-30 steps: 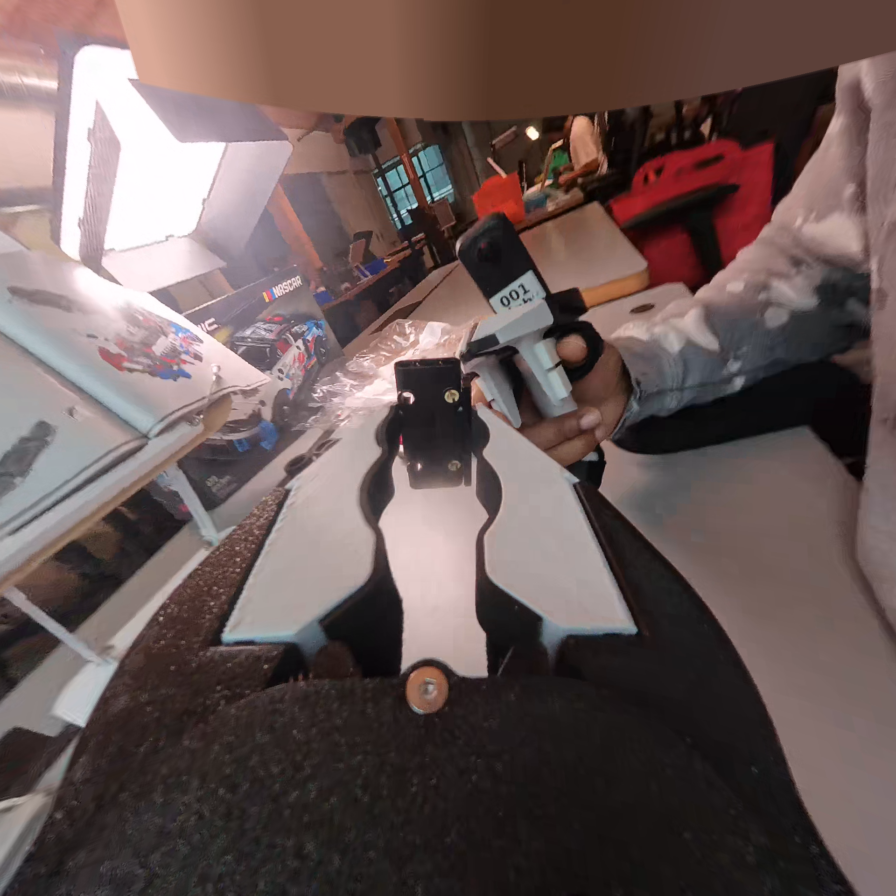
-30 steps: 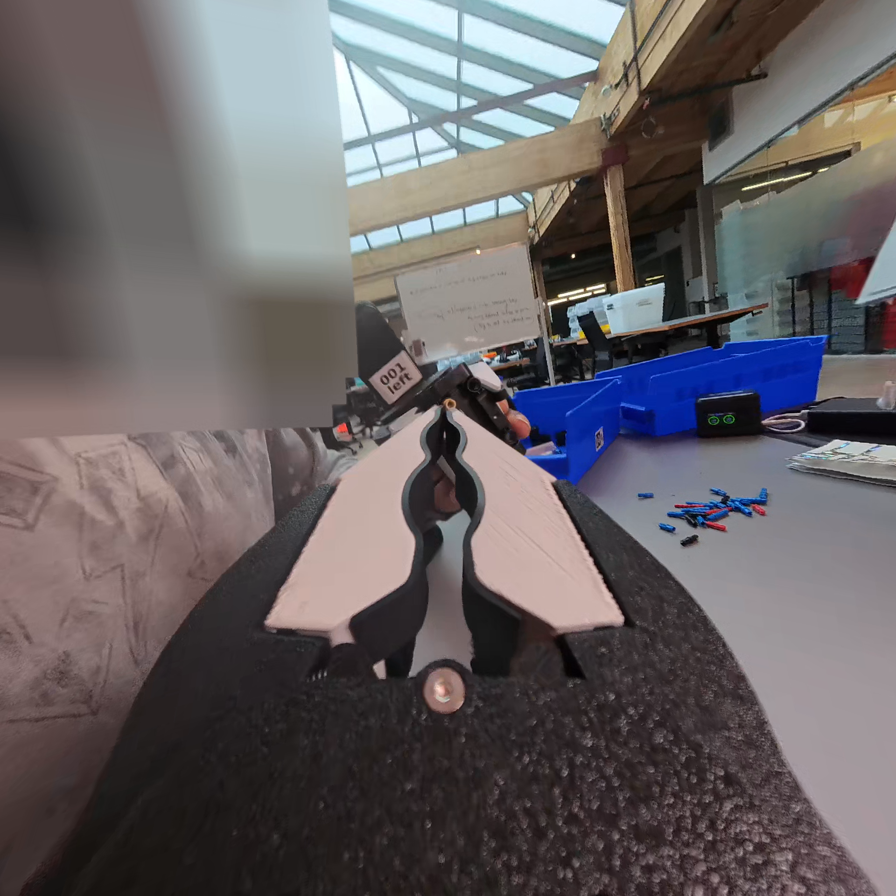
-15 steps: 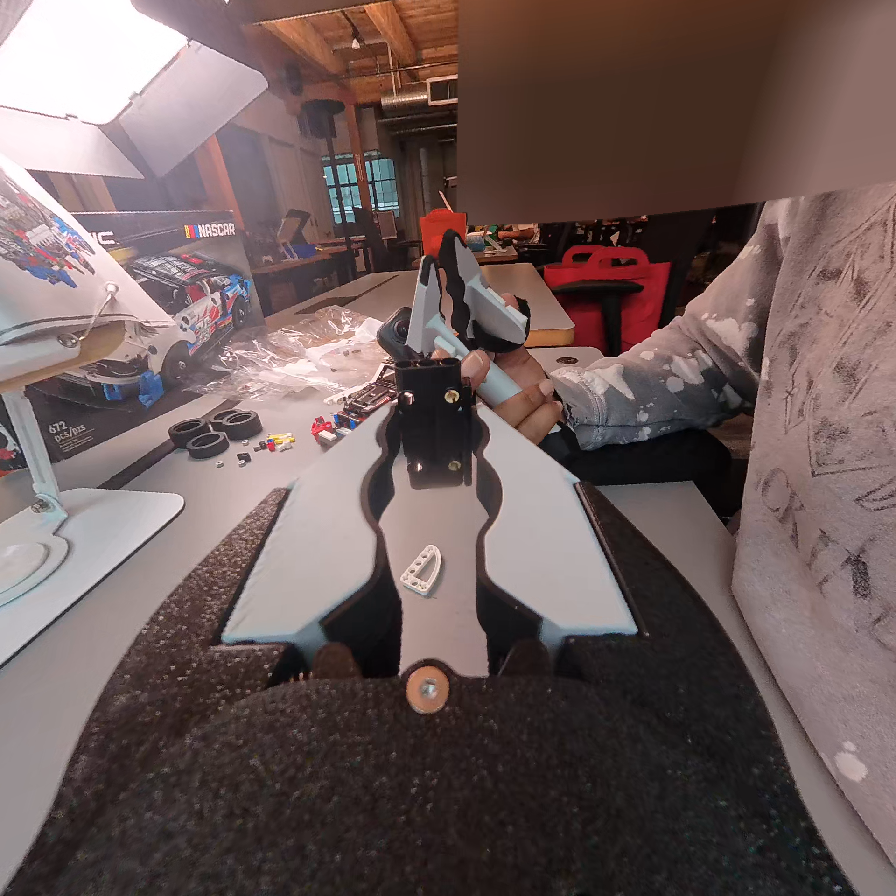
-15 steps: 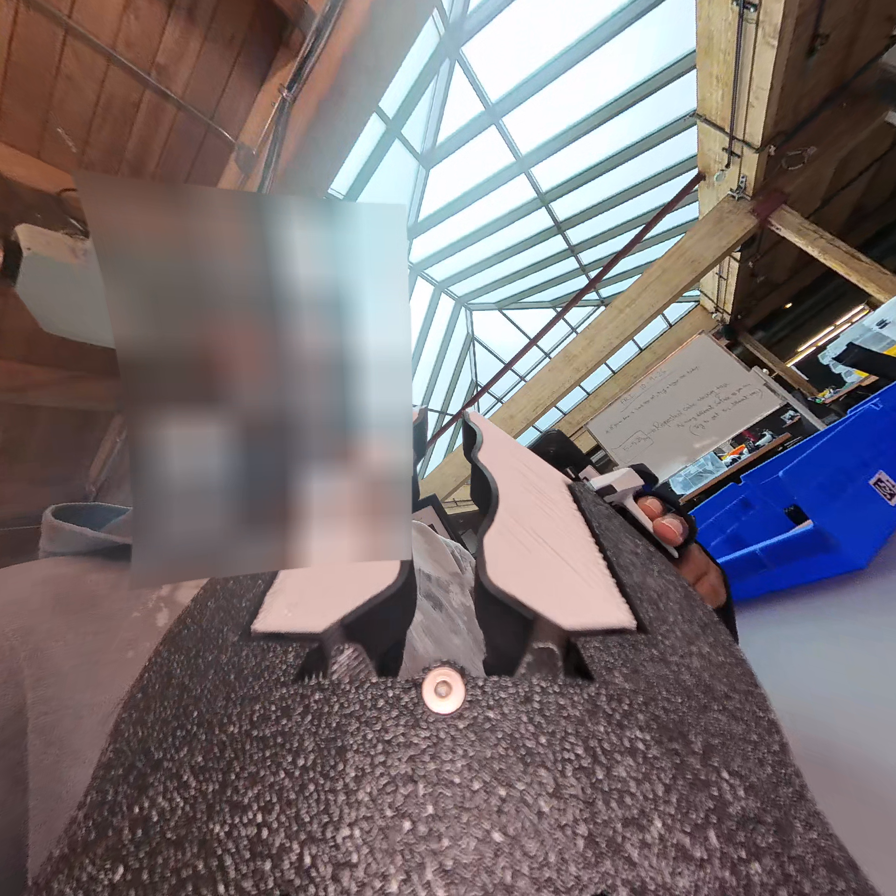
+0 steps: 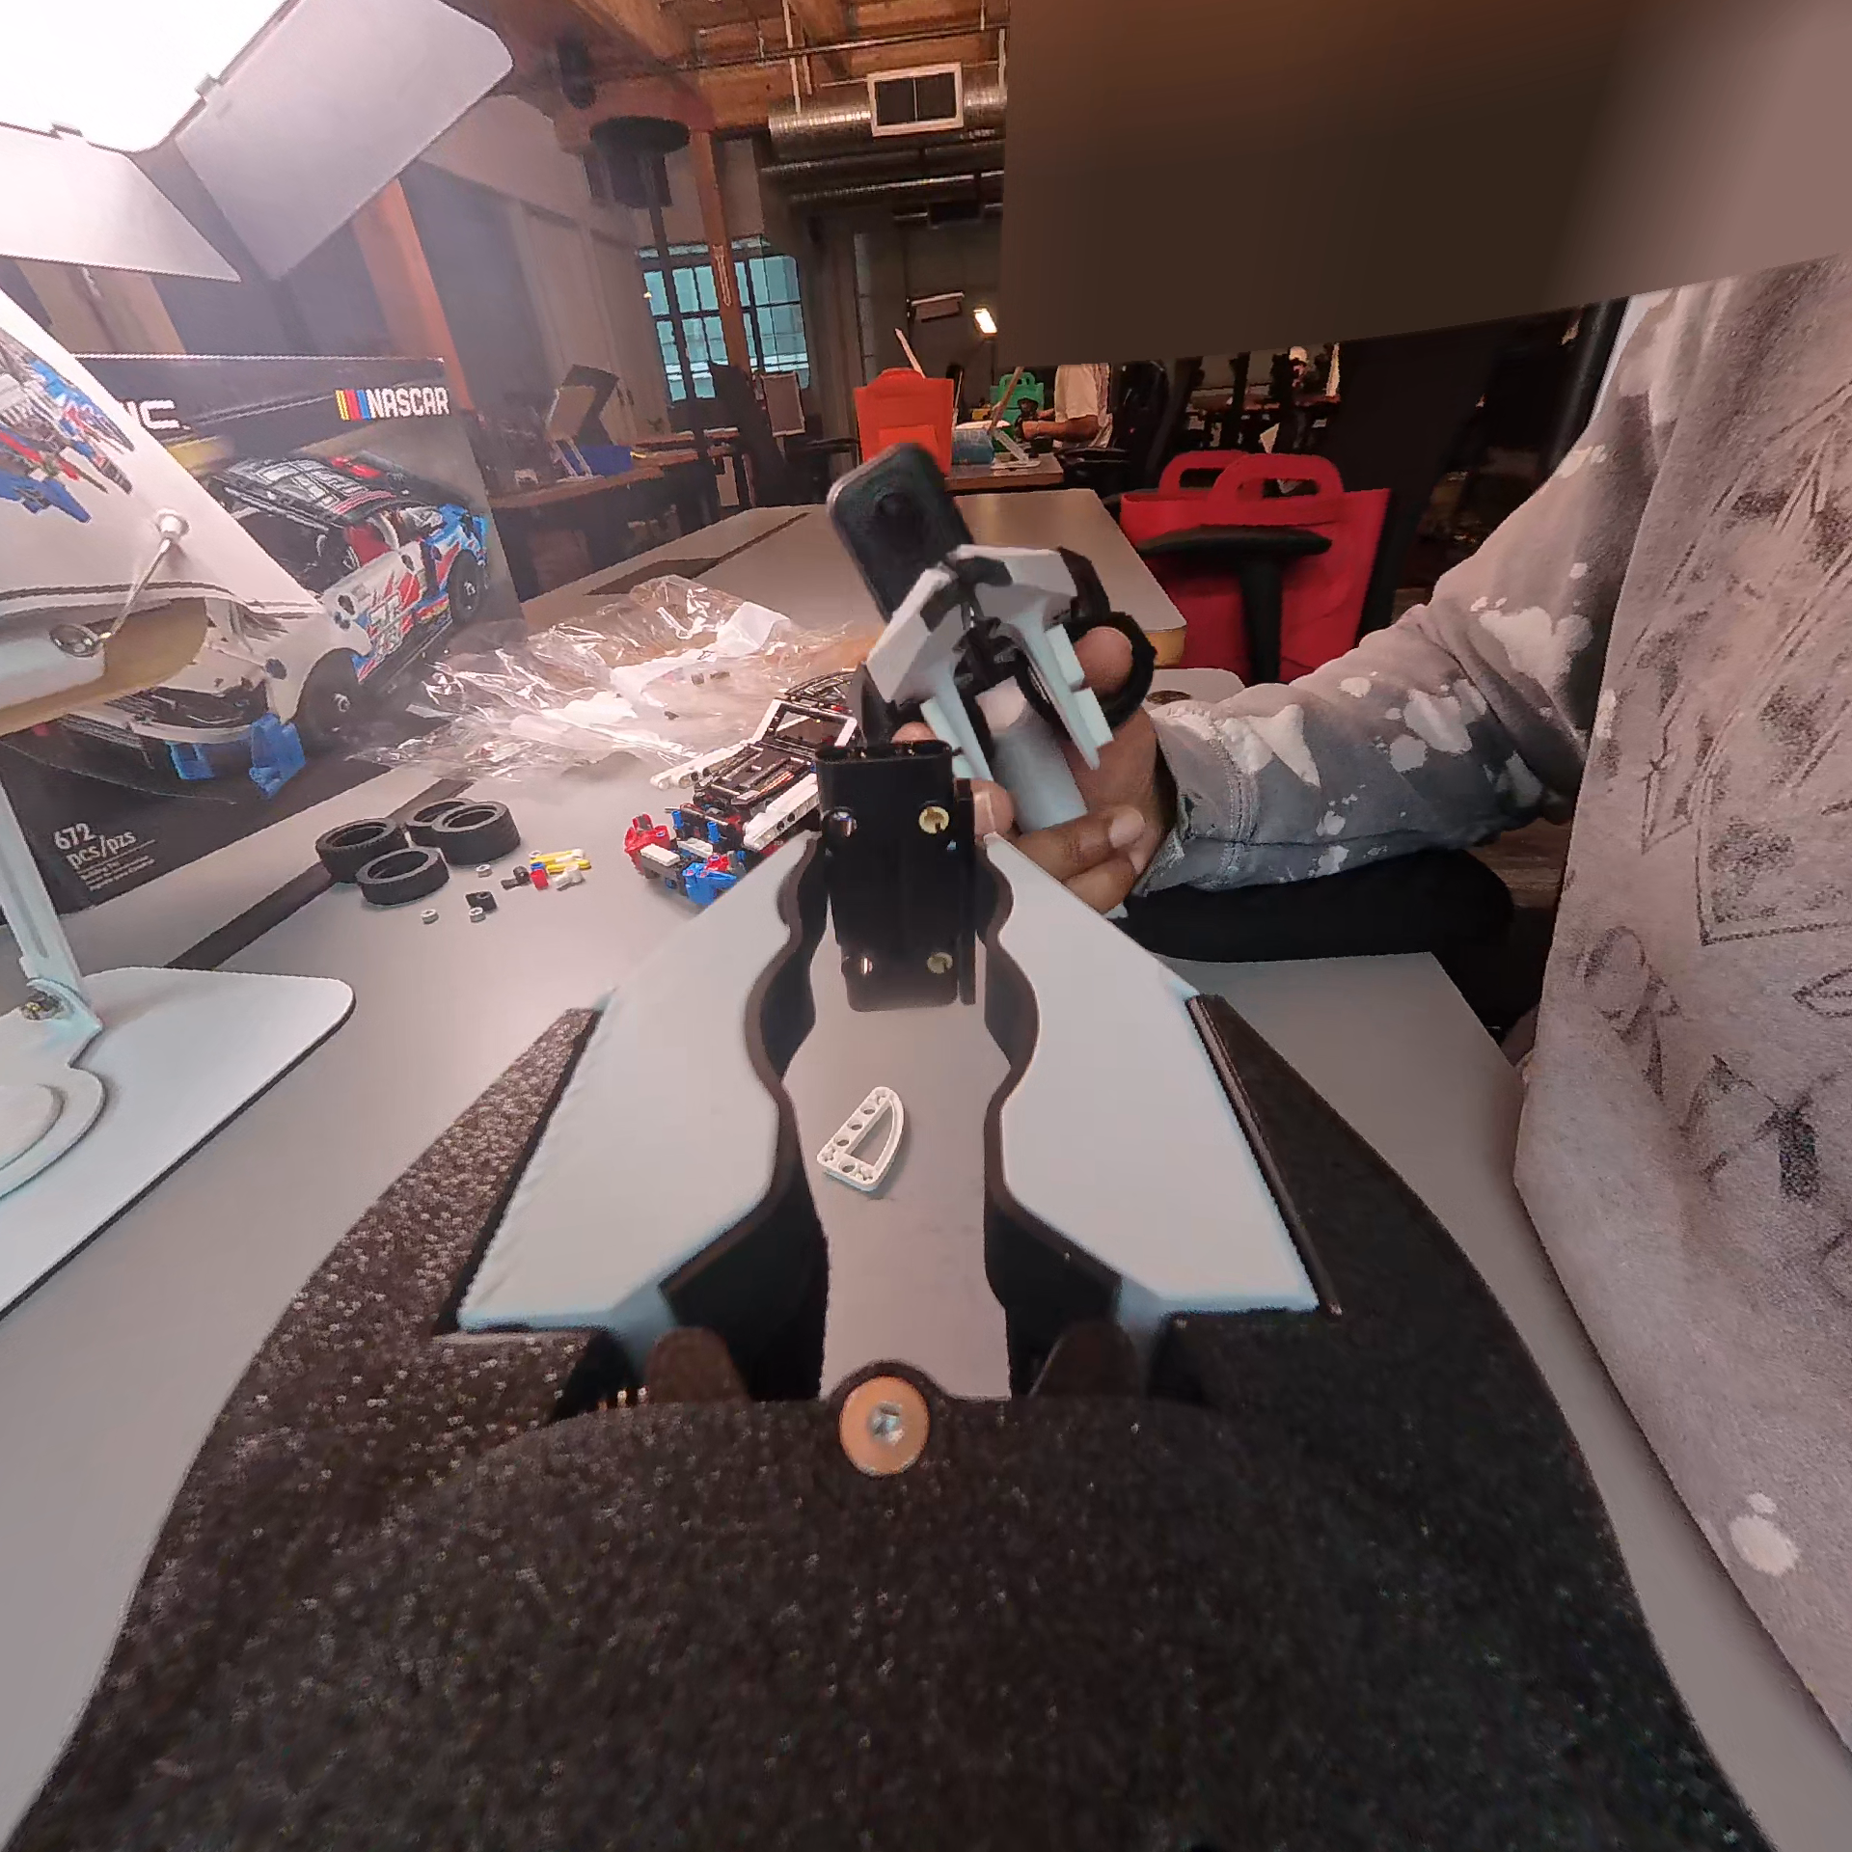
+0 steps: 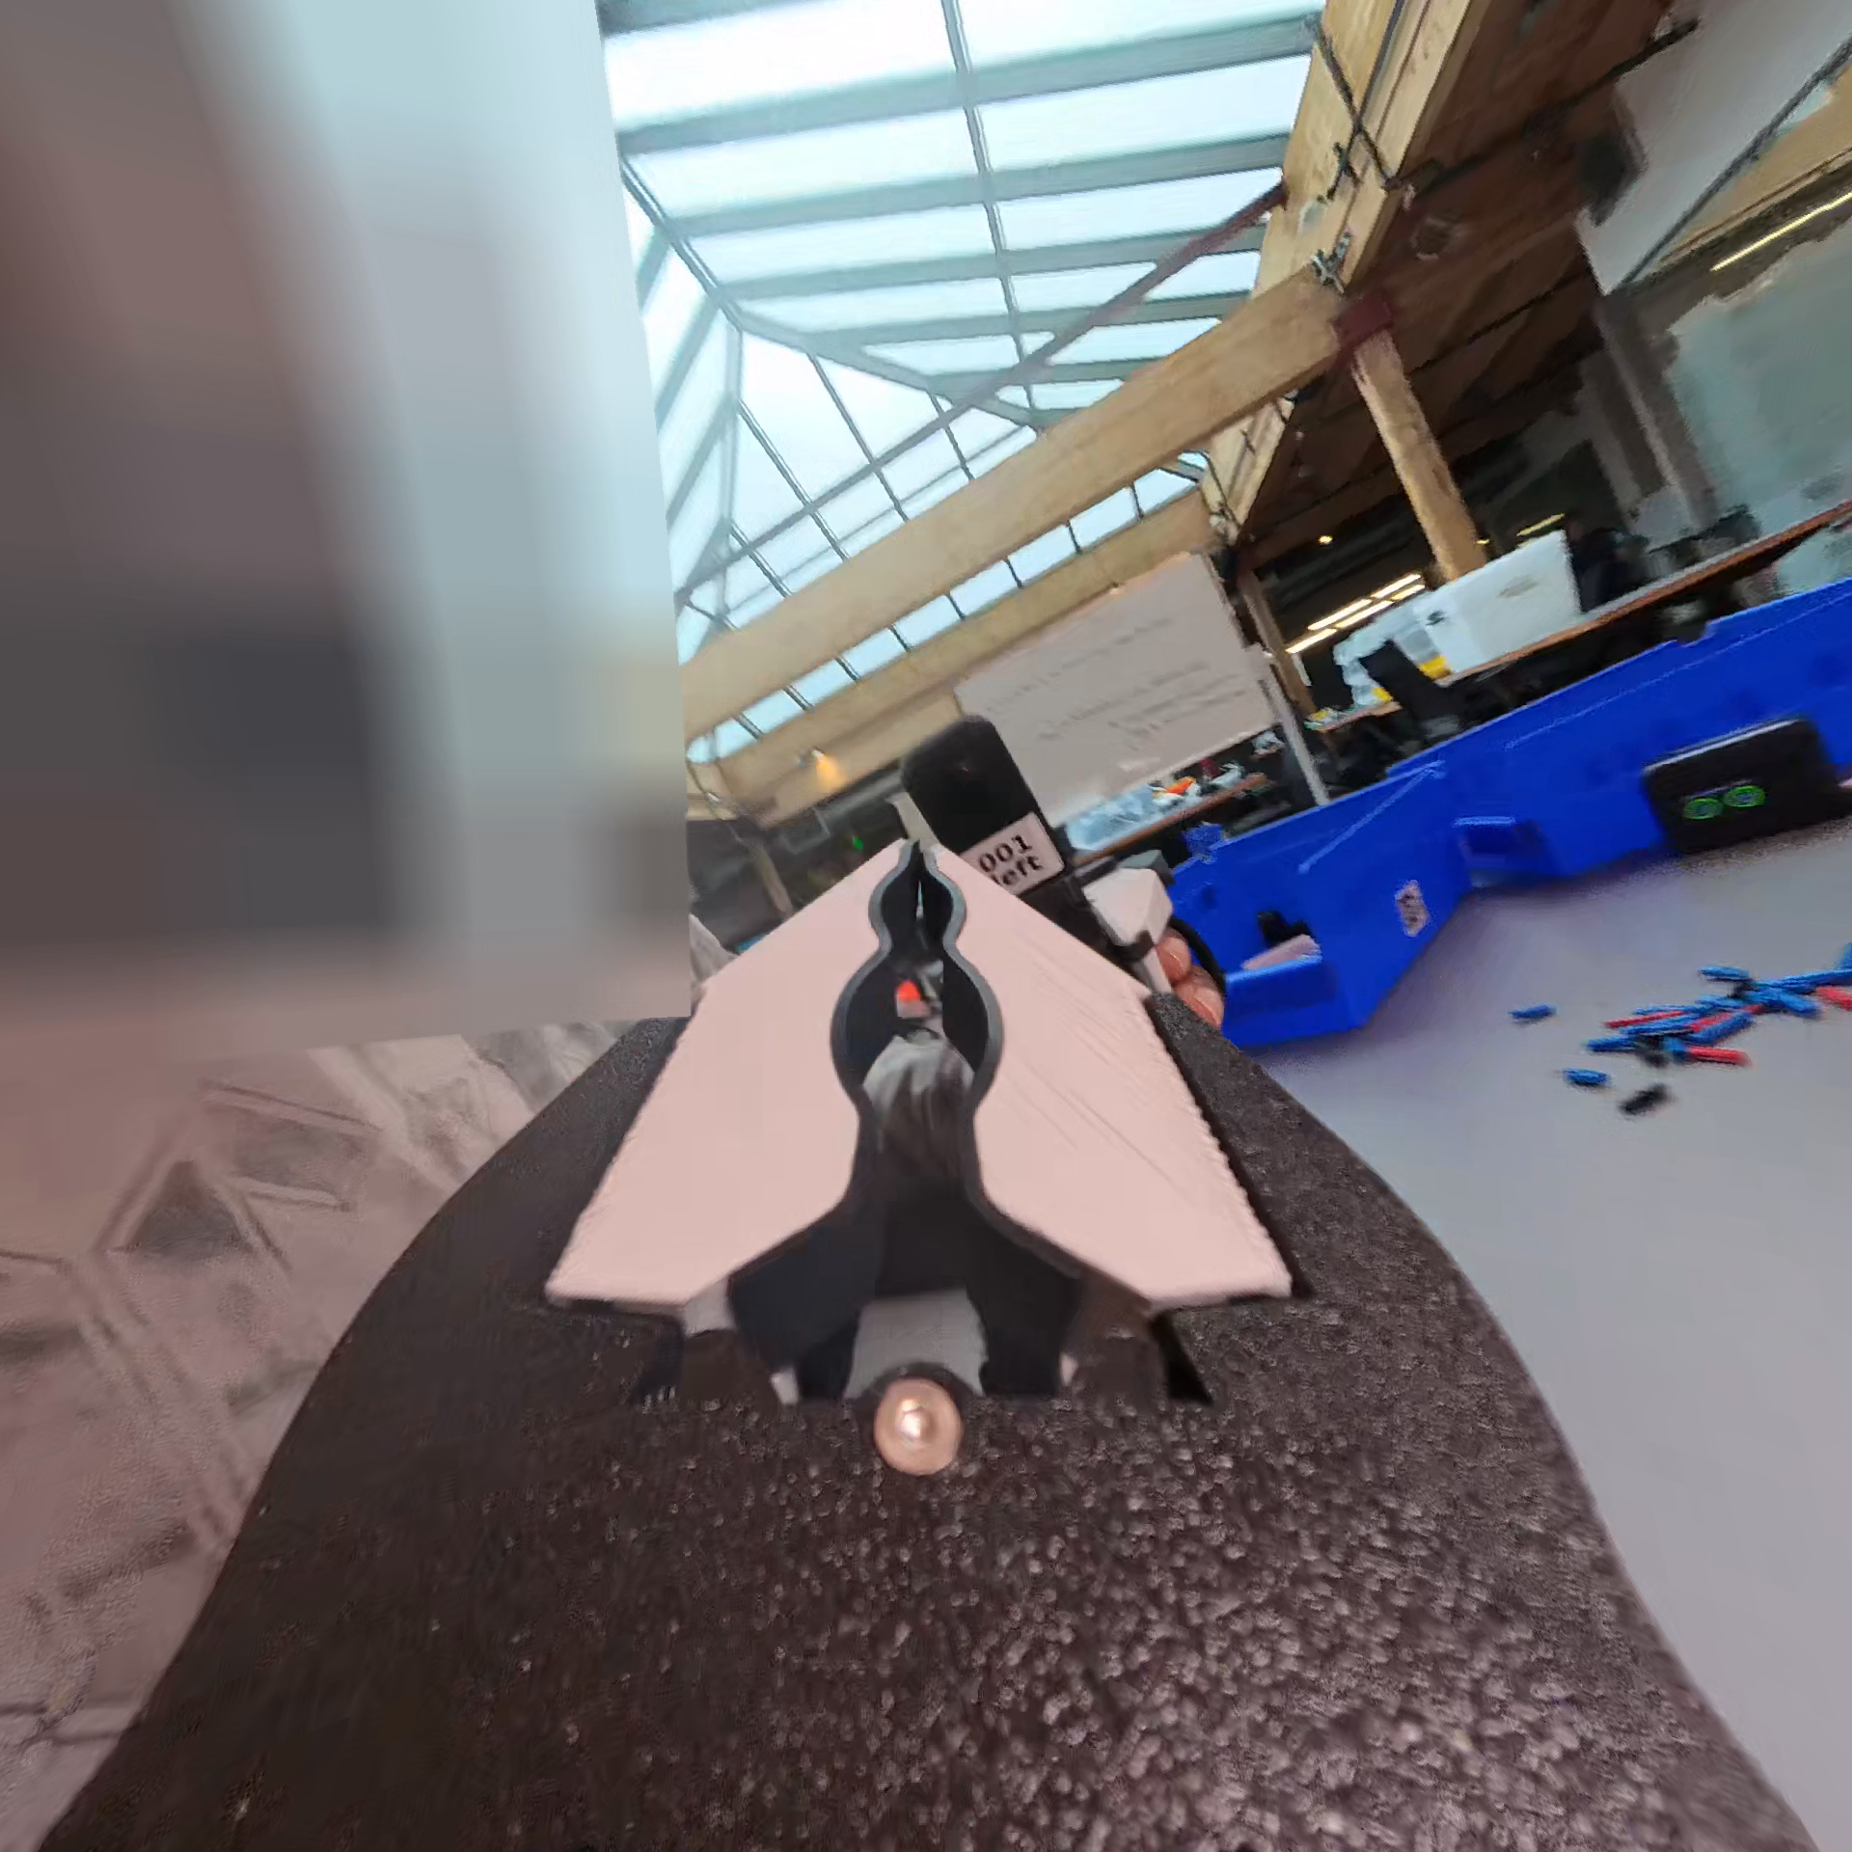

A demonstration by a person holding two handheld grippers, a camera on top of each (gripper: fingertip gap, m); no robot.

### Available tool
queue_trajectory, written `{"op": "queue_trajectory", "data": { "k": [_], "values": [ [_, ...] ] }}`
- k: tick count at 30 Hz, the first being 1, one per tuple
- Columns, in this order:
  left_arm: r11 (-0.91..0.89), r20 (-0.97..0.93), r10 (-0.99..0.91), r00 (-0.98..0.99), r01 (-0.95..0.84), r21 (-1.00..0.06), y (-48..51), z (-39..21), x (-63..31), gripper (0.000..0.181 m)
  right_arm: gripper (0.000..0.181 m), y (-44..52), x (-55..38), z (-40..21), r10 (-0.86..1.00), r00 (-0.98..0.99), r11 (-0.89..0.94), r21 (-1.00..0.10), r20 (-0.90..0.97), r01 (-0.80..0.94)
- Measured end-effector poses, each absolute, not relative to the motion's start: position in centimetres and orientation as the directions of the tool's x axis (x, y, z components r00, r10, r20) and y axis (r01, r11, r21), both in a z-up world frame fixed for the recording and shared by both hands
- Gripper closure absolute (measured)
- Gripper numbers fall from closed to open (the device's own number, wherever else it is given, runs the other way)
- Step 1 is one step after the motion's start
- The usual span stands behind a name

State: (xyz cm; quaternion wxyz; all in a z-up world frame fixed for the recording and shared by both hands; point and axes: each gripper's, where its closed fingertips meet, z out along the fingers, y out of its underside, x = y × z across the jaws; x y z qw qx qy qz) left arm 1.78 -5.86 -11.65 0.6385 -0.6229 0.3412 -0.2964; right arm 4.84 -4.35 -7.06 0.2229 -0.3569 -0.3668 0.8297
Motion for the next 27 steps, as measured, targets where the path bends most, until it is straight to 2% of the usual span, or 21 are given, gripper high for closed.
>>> {"op": "queue_trajectory", "data": {
  "k": [1, 4, 9, 27],
  "values": [
    [0.046, -0.064, -0.804, 0.591, -0.046, -0.998, -5.8, -11.7, 1.8, 0.153, 0.181, -4.7, 4.5, -7.5, 0.691, -0.609, -0.566, -0.816, -0.390, -0.119],
    [0.045, -0.061, -0.805, 0.590, -0.042, -0.998, -5.8, -11.7, 1.8, 0.153, 0.181, -5.9, 4.0, -8.2, 0.780, -0.554, -0.427, -0.895, -0.291, -0.131],
    [0.047, -0.073, -0.805, 0.589, -0.060, -0.997, -5.8, -12.0, 2.1, 0.153, 0.181, -7.0, 3.6, -8.9, 0.813, -0.537, -0.338, -0.934, -0.226, -0.119],
    [0.046, -0.086, -0.818, 0.568, -0.085, -0.995, -6.0, -12.5, 2.4, 0.153, 0.181, -8.2, 3.6, -9.5, 0.808, -0.557, -0.293, -0.951, -0.192, -0.097]
  ]
}}
